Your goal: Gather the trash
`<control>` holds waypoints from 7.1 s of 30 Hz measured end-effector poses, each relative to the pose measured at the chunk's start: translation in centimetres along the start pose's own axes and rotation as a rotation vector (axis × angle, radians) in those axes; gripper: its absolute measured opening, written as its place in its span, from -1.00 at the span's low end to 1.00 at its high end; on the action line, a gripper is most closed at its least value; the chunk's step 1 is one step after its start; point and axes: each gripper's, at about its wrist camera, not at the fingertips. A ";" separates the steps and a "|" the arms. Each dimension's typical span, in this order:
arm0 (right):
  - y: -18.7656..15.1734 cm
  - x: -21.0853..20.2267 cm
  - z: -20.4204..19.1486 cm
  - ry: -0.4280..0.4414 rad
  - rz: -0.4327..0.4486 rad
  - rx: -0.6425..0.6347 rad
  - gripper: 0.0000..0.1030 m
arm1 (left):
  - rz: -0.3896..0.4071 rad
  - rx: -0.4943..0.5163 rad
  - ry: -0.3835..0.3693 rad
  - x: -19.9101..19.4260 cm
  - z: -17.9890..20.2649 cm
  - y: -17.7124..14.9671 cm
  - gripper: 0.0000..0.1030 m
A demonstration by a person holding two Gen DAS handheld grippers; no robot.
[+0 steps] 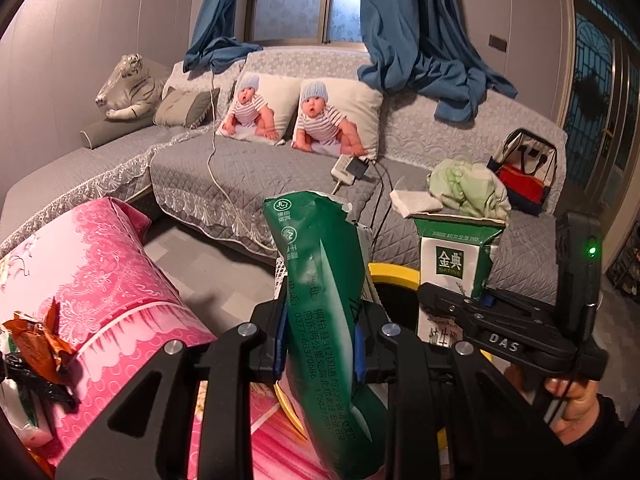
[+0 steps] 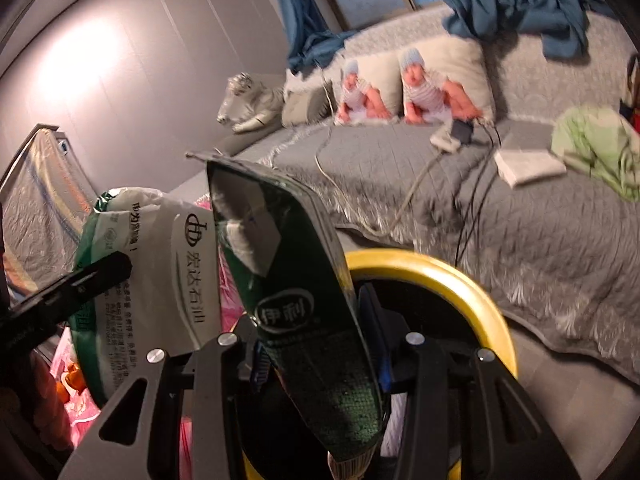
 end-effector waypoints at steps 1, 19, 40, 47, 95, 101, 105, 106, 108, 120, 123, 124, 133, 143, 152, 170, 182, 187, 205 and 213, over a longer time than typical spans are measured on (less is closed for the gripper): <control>-0.1 0.2 0.2 -0.007 -0.010 0.006 -0.26 | -0.012 -0.003 -0.002 0.6 0.0 -0.1 -0.55; 0.6 -1.6 1.1 -0.109 0.041 0.042 0.28 | -0.023 -0.138 0.008 1.8 -2.7 0.0 0.39; 0.9 -3.0 -9.1 0.102 0.096 -0.171 0.28 | 0.247 -0.208 0.410 -18.8 -15.8 -5.8 0.62; -1.1 -1.2 -18.8 0.253 0.060 -0.416 0.28 | 0.199 -0.299 0.650 -27.6 -21.5 -14.1 0.67; -7.8 3.4 -37.5 0.525 -0.092 -0.809 0.29 | -0.051 -0.648 0.846 -31.2 -34.9 -24.0 0.08; -9.6 6.9 -41.7 0.470 -0.068 -0.938 0.29 | 0.022 -0.602 0.785 -32.9 -30.8 -22.5 0.08; -10.2 10.0 -43.4 0.408 -0.076 -0.979 0.28 | 0.053 -0.567 0.767 -33.2 -29.0 -21.7 0.08; -10.2 10.8 -43.7 0.403 -0.095 -0.976 0.26 | 0.064 -0.563 0.756 -33.3 -28.5 -21.4 0.08; -10.4 12.5 -43.9 0.382 -0.125 -0.971 0.00 | 0.072 -0.553 0.745 -33.4 -27.9 -21.2 0.08; -7.2 10.7 -41.0 0.529 -0.208 -0.776 -0.87 | 0.096 -0.456 0.739 -32.7 -25.0 -18.9 0.09; -5.3 7.9 -40.0 0.604 -0.203 -0.719 -0.87 | 0.100 -0.438 0.724 -32.3 -24.3 -18.1 0.09; -4.6 7.0 -39.6 0.627 -0.203 -0.696 -0.87 | 0.101 -0.431 0.719 -32.1 -24.0 -17.8 0.09; 0.0 1.5 -34.5 0.667 -0.122 -0.572 -0.86 | 0.111 -0.330 0.636 -28.9 -20.8 -14.0 0.09; 4.2 -2.5 -25.7 0.538 0.029 -0.455 -0.86 | 0.130 -0.168 0.500 -24.1 -15.2 -8.3 0.09; 4.8 -3.7 -16.4 0.357 0.088 -0.324 -0.86 | 0.120 -0.026 0.374 -18.6 -9.7 -4.1 0.09; 1.6 -0.9 -2.9 0.006 0.085 -0.076 -0.86 | 0.044 0.098 0.174 -7.8 -2.2 -1.1 0.09; -0.3 0.7 0.6 -0.086 -0.010 0.048 -0.86 | -0.041 0.094 0.089 -1.3 0.1 -1.5 0.10; -0.3 0.9 1.1 -0.116 -0.028 0.065 -0.85 | -0.089 0.066 0.057 1.6 0.6 -1.8 0.12; 0.9 -2.1 1.1 -0.184 0.036 0.064 -0.03 | -0.121 -0.134 0.124 0.7 -4.3 -2.6 0.73; 0.8 -2.1 -4.0 -0.071 0.042 -0.047 0.01 | -0.049 -0.237 0.279 -7.5 -11.4 -4.0 0.77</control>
Point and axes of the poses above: each gripper's, at about its wrist camera, not at the fingertips, and x roughly the way its jaws point, z to its right, y to its top, and after that the axes turned 3 degrees about x, right-handed
